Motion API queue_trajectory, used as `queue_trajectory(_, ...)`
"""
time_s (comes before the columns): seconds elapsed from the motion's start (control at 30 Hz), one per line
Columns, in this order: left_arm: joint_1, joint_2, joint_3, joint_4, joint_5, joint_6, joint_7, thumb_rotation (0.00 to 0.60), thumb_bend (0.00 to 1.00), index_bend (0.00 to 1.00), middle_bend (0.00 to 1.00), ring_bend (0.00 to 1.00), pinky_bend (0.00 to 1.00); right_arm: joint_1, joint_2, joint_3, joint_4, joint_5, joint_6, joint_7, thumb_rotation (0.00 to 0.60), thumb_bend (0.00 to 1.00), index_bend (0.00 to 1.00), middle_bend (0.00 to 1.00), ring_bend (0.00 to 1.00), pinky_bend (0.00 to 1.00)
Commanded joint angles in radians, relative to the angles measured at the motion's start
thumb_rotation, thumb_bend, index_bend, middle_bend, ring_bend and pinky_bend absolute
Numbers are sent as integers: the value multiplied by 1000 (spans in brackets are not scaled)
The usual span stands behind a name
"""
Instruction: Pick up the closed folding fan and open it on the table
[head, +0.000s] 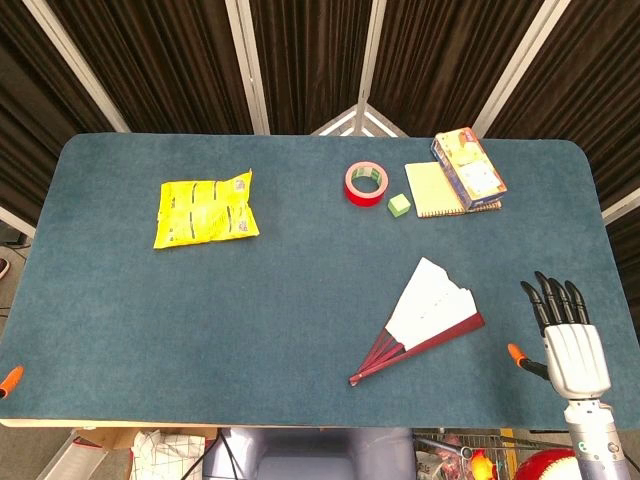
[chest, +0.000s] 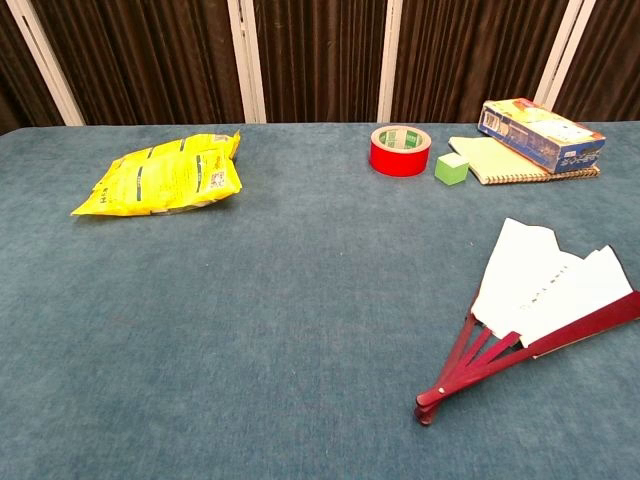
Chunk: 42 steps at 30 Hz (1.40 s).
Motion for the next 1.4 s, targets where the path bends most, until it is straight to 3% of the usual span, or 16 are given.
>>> queue_trajectory(0.03,1,-2,-1,1,0,2,4,600,224,150,0,0,0,6,-3,-1,4,4,-12,-2,600,196,118,42,63,15)
queue_trajectory(0.23,0,-9,11,0,25,3,22,600,223,150,0,0,0,9,-1,-14,5,-5,-26,4,600,197,134,42,64,15)
queue_trajectory(0.67,-13,-13,18,0,21,-30,50,600,224,150,0,0,0,45,-46,-59,40,-98,-65,74,600,197,346,69,129,61)
queue_trajectory(0.83,-1,-15,16,3,48,12,26,600,224,150,0,0,0,68,-121,-86,83,-125,-114,51,600,197,388,98,163,92)
queue_trajectory(1.03,-14,-16,24,13,58,-14,27,600,224,150,0,0,0,99,-257,-106,182,-141,-186,-40,600,197,399,100,167,95)
queue_trajectory(1.4,-3,-12,9,7,28,2,13,600,224,150,0,0,0,139,-402,-74,321,-111,-220,-27,600,237,428,100,167,100)
